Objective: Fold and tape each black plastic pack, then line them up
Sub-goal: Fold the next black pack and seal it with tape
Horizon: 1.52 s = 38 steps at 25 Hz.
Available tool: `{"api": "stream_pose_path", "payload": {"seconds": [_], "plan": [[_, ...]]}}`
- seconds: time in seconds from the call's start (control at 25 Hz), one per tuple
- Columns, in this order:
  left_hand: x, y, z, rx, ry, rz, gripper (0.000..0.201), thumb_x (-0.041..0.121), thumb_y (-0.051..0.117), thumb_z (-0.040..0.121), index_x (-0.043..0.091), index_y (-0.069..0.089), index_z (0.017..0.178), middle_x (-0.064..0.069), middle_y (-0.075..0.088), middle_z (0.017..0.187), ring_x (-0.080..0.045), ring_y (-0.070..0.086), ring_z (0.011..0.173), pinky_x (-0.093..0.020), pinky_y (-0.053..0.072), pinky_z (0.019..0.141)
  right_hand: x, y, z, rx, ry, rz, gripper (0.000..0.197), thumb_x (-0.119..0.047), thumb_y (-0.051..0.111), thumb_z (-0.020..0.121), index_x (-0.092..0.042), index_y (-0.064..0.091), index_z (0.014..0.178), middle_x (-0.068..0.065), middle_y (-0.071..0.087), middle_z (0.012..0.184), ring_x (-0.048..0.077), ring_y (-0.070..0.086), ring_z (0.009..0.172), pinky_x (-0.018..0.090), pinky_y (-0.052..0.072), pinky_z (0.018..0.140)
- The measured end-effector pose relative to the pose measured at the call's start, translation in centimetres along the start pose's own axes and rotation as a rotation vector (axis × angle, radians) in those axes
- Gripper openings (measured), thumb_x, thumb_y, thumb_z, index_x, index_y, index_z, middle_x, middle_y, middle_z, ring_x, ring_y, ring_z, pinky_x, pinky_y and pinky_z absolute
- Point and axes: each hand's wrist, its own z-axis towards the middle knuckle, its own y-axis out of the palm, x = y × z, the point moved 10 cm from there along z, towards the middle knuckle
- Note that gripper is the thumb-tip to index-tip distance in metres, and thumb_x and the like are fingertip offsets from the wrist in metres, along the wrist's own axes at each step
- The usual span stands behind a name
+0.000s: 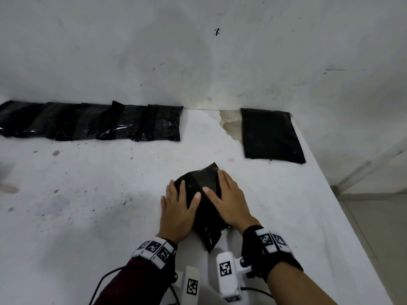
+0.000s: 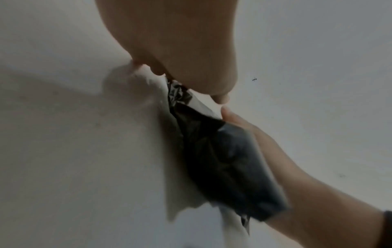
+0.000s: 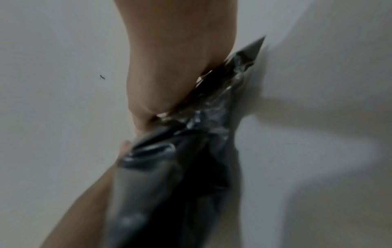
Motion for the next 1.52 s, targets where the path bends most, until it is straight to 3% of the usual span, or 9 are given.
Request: {"api": "stream_pose_path", "payload": {"seconds": [0.24, 0.48, 0.6, 0.72, 0.84, 1.0, 1.24, 1.36, 1.52], "plan": [[-0.3, 1.3, -0.3, -0.059, 0.05, 0.285, 0.096, 0.064, -0.016, 0.065, 0.02, -0.003, 0.149, -0.005, -0.012, 0.157, -0.018, -0.012, 0.144, -0.036, -0.008, 0.114, 1.6, -0.6, -0.6, 0.01, -0.057, 0.089, 0.046, -0.033, 0.033, 0.102, -0.021, 0.03, 0.146, -0.003, 0.037, 0.149, 0.015, 0.035, 0.134, 0.026, 0.023, 0.113], [-0.2, -1.8, -1.6, 0.218, 0.023, -0.319, 0.063, 0.033, 0.035, 0.098, 0.003, 0.009, 0.147, -0.012, 0.012, 0.155, -0.021, 0.012, 0.143, -0.029, 0.01, 0.116, 4.0, -2.2, -2.8, 0.16, 0.051, 0.167, 0.032, -0.002, 0.036, 0.096, -0.006, 0.052, 0.124, 0.01, 0.05, 0.121, 0.014, 0.033, 0.106, 0.012, 0.024, 0.085], [0.2, -3.4, -3.5, 0.341, -0.027, -0.25, 0.042, 0.044, 0.044, 0.092, 0.004, 0.058, 0.094, -0.012, 0.057, 0.097, -0.028, 0.053, 0.093, -0.032, 0.042, 0.079, 4.9, -2.9, -3.4, 0.26, 0.091, 0.245, 0.026, -0.005, 0.043, 0.093, -0.005, 0.061, 0.111, 0.009, 0.061, 0.104, 0.023, 0.051, 0.101, 0.024, 0.04, 0.084], [1.3, -1.1, -3.6, 0.106, -0.078, -0.322, 0.049, 0.048, 0.05, 0.089, 0.014, 0.04, 0.056, 0.001, 0.044, 0.058, -0.015, 0.043, 0.056, -0.023, 0.031, 0.052, 5.2, -2.2, -3.5, 0.21, 0.126, 0.414, 0.018, -0.02, 0.056, 0.09, -0.011, 0.066, 0.102, 0.005, 0.066, 0.096, 0.021, 0.061, 0.095, 0.033, 0.051, 0.084], [2.0, -0.8, -2.5, 0.093, -0.03, -0.408, 0.03, 0.044, 0.054, 0.088, 0.016, 0.059, 0.076, 0.001, 0.059, 0.079, -0.011, 0.056, 0.072, -0.015, 0.035, 0.057, 3.8, -2.0, -3.4, 0.092, 0.095, 0.495, 0.029, -0.011, 0.061, 0.084, -0.015, 0.061, 0.112, 0.003, 0.063, 0.108, 0.018, 0.06, 0.102, 0.029, 0.05, 0.089], [4.1, -3.9, 0.6, 0.182, 0.019, -0.557, 0.005, 0.03, 0.059, 0.089, 0.026, 0.061, 0.092, 0.001, 0.061, 0.094, -0.016, 0.059, 0.091, -0.027, 0.049, 0.078, 1.5, -4.3, -0.4, 0.103, 0.044, 0.493, 0.05, -0.002, 0.063, 0.08, -0.02, 0.051, 0.125, 0.0, 0.055, 0.117, 0.016, 0.055, 0.109, 0.034, 0.046, 0.098], [7.2, -8.9, 10.5, 0.225, 0.009, -0.596, 0.046, 0.025, 0.06, 0.089, 0.009, 0.046, 0.13, -0.01, 0.057, 0.12, -0.023, 0.055, 0.111, -0.027, 0.042, 0.09, -1.4, -8.7, 8.7, 0.132, 0.07, 0.639, 0.051, 0.01, 0.056, 0.085, -0.018, 0.046, 0.127, -0.009, 0.055, 0.095, 0.013, 0.06, 0.089, 0.03, 0.055, 0.081], [7.7, -8.9, 16.3, 0.208, -0.014, -0.608, 0.05, 0.024, 0.062, 0.088, 0.005, 0.042, 0.13, -0.008, 0.055, 0.121, -0.015, 0.054, 0.103, -0.019, 0.041, 0.084, -1.3, -8.9, 14.6, 0.177, 0.08, 0.539, 0.046, 0.01, 0.052, 0.086, -0.009, 0.048, 0.127, 0.009, 0.055, 0.121, 0.023, 0.057, 0.109, 0.036, 0.049, 0.096], [6.8, -5.8, 21.8, 0.045, -0.03, -0.58, 0.064, 0.007, 0.073, 0.075, 0.004, 0.038, 0.129, -0.009, 0.053, 0.119, -0.023, 0.055, 0.106, -0.03, 0.044, 0.088, -0.9, -6.8, 19.1, 0.081, 0.064, 0.316, 0.052, 0.005, 0.049, 0.088, -0.003, 0.039, 0.138, 0.012, 0.036, 0.141, 0.025, 0.039, 0.129, 0.019, 0.028, 0.104]]}}
